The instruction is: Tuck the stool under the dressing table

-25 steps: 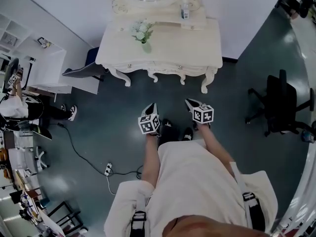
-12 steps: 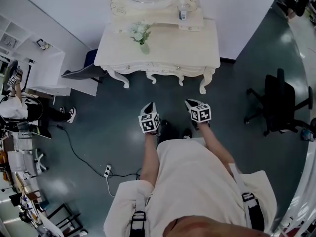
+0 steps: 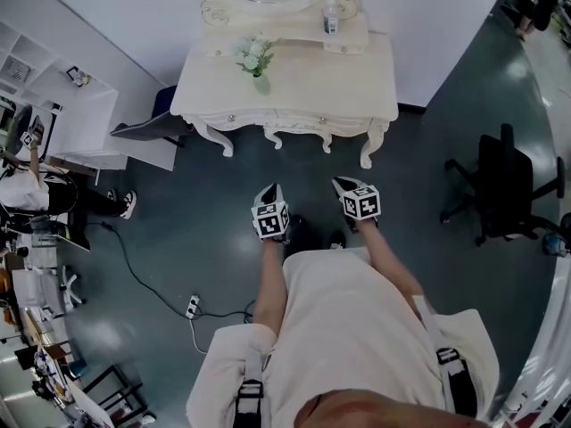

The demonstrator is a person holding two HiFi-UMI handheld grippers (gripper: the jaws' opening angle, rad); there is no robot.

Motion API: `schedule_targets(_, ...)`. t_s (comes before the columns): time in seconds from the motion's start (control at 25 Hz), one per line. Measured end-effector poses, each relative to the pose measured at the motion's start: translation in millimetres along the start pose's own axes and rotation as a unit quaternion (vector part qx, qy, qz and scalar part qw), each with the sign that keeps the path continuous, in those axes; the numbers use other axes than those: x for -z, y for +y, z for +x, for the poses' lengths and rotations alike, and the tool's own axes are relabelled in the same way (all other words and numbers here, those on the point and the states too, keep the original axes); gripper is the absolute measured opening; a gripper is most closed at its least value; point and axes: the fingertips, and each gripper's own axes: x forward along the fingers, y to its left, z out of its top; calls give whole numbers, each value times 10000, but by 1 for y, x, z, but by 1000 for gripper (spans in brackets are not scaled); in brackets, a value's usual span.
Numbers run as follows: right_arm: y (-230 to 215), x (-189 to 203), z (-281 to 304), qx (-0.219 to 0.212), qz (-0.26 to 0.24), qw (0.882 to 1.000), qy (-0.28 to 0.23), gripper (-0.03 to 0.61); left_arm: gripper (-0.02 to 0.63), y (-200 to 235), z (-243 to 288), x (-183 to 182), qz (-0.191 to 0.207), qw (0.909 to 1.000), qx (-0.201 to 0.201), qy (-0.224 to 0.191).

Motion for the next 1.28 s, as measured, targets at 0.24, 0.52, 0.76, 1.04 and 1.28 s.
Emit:
schedule_targets(0.24,-5,-2,-5,78,97,9998,-158,46,15,-1,-3,5,71,10000,-25,41)
schedule_targets(0.52,7,0,-2,-56,-215,9997,-35,46,15,-3,-3,3,170,9998,19,35)
schedule_targets(0.76,10,4,-3,-64,-309,9995,0,46,17,-6,-3,3,219,9998,33,20)
schedule_targets(1.04,7,3,-4,-39,-407,9992,23,44,15,-10,-3,4,192,9998,64,-18)
schedule_targets(1.28,8,4,-4,-25,-404,9992,25,43,15,-8,-6,2,168,9998,56,-56)
